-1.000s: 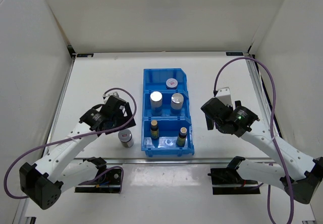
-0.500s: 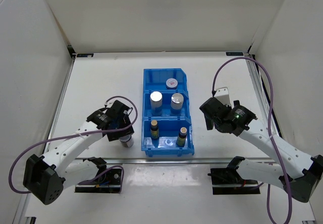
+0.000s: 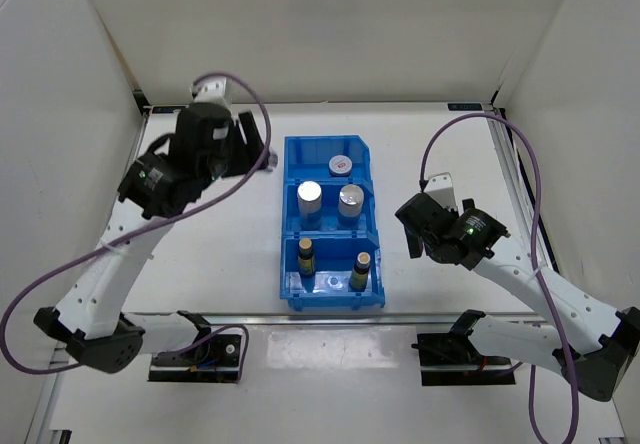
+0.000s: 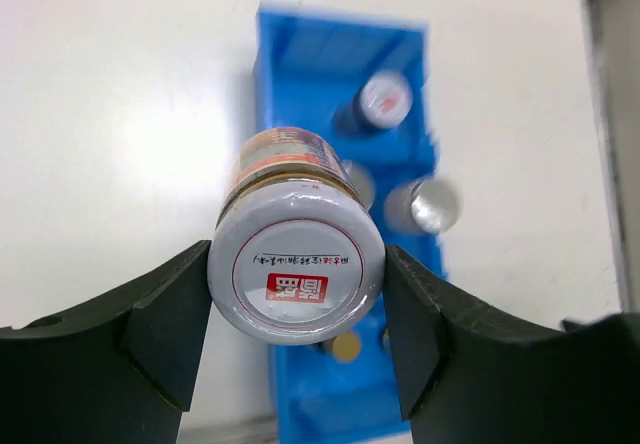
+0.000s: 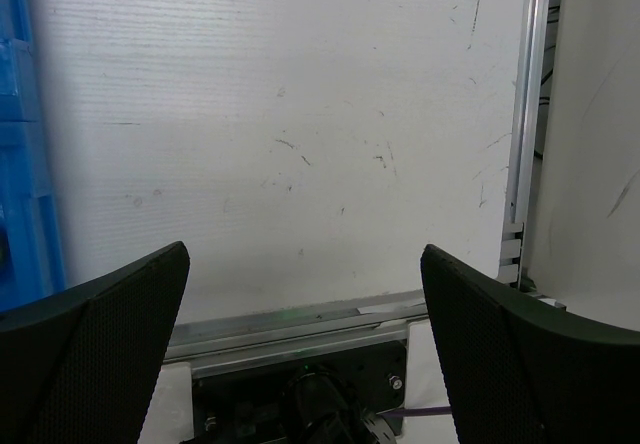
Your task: Organize the condiment bottles
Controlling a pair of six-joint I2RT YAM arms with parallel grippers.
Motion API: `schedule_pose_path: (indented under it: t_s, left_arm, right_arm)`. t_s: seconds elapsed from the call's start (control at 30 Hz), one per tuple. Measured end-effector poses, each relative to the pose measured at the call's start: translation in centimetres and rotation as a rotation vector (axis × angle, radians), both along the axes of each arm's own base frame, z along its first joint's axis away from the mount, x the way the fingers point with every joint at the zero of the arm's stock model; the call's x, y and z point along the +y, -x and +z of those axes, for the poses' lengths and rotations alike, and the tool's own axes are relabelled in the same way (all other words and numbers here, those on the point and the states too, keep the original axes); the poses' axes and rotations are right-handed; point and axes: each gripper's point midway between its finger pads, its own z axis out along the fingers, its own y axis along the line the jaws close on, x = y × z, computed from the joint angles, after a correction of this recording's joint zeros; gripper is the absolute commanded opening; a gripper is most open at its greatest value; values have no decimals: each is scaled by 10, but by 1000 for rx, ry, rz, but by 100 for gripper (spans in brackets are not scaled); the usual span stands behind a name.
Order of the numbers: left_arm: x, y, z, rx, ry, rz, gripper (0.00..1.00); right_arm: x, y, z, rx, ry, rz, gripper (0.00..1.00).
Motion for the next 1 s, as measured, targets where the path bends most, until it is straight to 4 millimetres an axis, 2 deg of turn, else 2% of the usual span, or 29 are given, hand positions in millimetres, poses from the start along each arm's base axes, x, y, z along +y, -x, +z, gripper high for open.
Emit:
schedule_pose_path:
  t_s: [0.1,0.17,0.2,0.27,0.33,0.43,0.53,0.63,0.73,1.0]
  left_arm:
    - [-18,-28,60,-130,-12,-54,11]
    - [-38,-50,81,-188,-26,-93,11]
    - [-49,-63,86,-205,-38,-113,11]
    - [-69,-86,79,-207,-76,-149,11]
    - [-91,-111,55,-169,-113,-179,11]
    - [-112,-139,-5,-58,-187,-207,11]
    - [-121,-155,-67,67,-257,-216,11]
    - [-121,-164,-109,154,-305,-215,11]
    - [-118,-169,-129,193,-330,-207,11]
    - [-103,-176,-139,210,-353,-152,11]
  right_arm:
    - [0,0,0,0,0,0,100]
    - [0,0,0,0,0,0,100]
    - [0,0,0,-1,-1,0,100]
    - [0,0,0,-2,-2,0,100]
    - [0,0,1,-3,-3,0,100]
    - [-1,0,2,-7,-8,0,100]
    - [-1,1,2,-9,-10,0,100]
    - [-1,1,2,-10,-11,0,100]
    - [-1,1,2,-10,-11,0,100]
    - [-1,1,2,-9,-11,0,100]
